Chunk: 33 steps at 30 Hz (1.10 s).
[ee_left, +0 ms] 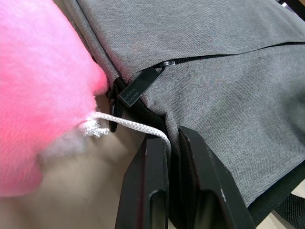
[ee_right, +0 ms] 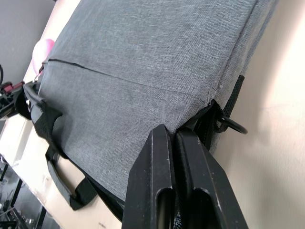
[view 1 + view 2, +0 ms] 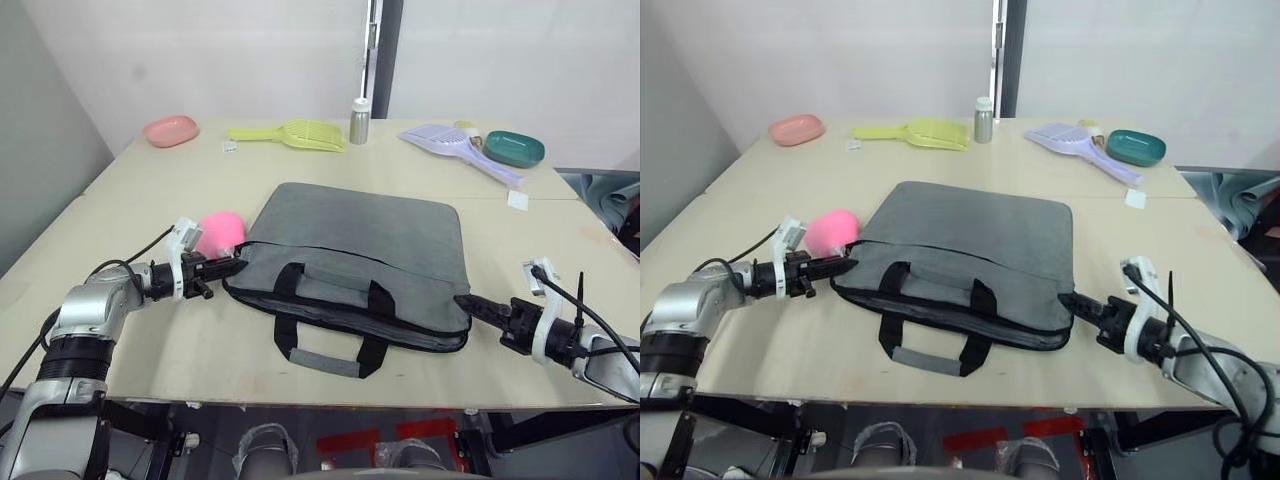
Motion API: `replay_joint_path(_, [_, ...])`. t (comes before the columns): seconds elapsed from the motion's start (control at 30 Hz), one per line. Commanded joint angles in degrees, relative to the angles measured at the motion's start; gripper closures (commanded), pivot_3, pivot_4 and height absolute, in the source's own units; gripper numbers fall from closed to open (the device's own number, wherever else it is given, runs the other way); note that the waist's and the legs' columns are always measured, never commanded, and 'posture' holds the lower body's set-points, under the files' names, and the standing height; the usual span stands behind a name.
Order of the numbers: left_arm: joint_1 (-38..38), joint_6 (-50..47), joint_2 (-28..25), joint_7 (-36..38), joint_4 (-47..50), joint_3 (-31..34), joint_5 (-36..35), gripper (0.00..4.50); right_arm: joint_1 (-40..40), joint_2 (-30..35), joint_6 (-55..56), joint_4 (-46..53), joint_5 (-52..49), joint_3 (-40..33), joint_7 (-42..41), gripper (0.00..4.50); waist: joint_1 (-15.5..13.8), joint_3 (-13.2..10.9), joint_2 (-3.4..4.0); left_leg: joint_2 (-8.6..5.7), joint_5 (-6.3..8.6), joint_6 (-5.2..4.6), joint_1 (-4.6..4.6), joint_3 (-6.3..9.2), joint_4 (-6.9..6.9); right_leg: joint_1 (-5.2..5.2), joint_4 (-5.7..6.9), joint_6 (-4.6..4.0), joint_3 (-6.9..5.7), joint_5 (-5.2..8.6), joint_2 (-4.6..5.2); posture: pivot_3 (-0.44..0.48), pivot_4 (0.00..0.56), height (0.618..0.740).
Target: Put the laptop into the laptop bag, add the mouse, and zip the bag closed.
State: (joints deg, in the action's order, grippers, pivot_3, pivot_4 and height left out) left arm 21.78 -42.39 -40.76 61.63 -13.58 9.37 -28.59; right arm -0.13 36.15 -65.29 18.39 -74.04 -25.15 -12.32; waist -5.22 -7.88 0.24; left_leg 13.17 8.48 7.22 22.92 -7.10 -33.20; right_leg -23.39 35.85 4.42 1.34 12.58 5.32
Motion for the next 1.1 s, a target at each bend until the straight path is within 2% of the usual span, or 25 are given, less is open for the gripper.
replay_joint_path(0.03, [-3.0, -2.5, -1.8, 0.0, 7.2, 1.7, -2.6, 4.47, -5.4, -1.7, 2.5, -0.5, 2.0, 3.0, 0.8, 4.44, 0.1, 0.0, 0.01, 0.0, -0.01, 0.02, 0.0, 0.0, 0.01, -0.02, 0.02, 0.0, 0.0, 0.0, 0.0, 0.0, 0.15, 0.74])
replay_joint_path(0.3, [-5.7, -0.7, -0.9, -3.3, 9.5, 2.6, -1.3, 4.47, -10.6, -3.0, 2.9, -4.5, 7.7, 6.2, -0.6, 4.44, -0.4, 0.0, 0.01, 0.0, -0.14, 0.24, 0.04, -0.01, 0.03, -0.05, 0.0, 0.0, -0.01, 0.0, -0.01, 0.0, 0.15, 0.74])
replay_joint_path(0.6, [-2.6, 6.5, 1.4, -4.9, 5.2, 0.9, 1.5, 4.47, -6.5, -1.7, 0.2, -1.9, 5.6, 3.3, -2.3, 4.44, -1.1, 0.0, -0.01, -0.01, -0.15, 0.23, 0.02, 0.01, 0.0, -0.01, 0.03, 0.01, -0.01, 0.0, 0.01, 0.0, 0.15, 0.74])
replay_joint_path(0.87, [-0.9, 6.5, 2.1, -1.8, 5.6, -1.9, 0.9, 4.47, -3.1, 0.0, -0.2, -0.2, 2.8, -1.3, -1.1, 4.44, -1.5, 0.0, -0.03, -0.01, -0.15, 0.23, 0.04, 0.01, 0.0, 0.0, -0.01, 0.01, -0.02, 0.0, 0.01, 0.0, 0.15, 0.74])
replay_joint_path(1.1, [0.3, 8.8, 1.4, -2.1, 2.4, -2.9, 3.4, 4.47, -1.7, -1.4, 0.7, 1.1, 2.8, -0.2, -1.0, 4.44, -1.5, 0.0, -0.03, -0.01, -0.14, 0.22, 0.01, 0.01, 0.0, 0.0, 0.03, 0.01, -0.01, 0.0, 0.0, 0.0, 0.15, 0.74])
